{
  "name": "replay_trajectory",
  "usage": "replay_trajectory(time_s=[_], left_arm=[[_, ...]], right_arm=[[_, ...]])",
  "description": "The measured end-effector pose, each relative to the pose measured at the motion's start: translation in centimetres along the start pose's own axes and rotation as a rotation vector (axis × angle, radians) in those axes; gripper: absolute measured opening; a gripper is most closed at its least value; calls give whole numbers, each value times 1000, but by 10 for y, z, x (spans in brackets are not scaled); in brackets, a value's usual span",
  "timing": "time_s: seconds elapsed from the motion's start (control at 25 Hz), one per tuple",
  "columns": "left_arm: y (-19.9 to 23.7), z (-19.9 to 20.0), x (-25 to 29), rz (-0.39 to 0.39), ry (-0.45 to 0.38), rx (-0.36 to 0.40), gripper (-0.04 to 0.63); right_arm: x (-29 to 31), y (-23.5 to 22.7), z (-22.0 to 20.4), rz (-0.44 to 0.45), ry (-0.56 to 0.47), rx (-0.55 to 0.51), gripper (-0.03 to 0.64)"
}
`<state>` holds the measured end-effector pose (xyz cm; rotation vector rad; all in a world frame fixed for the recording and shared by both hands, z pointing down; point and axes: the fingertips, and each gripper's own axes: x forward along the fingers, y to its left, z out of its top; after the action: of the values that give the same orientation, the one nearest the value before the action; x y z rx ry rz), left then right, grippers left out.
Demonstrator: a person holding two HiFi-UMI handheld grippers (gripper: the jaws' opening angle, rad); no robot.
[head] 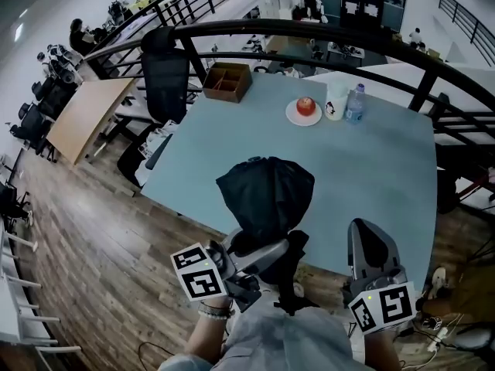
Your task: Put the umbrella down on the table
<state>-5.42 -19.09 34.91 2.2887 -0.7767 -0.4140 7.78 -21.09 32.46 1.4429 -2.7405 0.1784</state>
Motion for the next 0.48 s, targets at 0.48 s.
replay_trajectory(time_s=[0.48], left_arm=[[18, 8, 37, -18, 74, -10, 287]], right_arm=[[8, -25, 3, -61, -8, 28, -3]])
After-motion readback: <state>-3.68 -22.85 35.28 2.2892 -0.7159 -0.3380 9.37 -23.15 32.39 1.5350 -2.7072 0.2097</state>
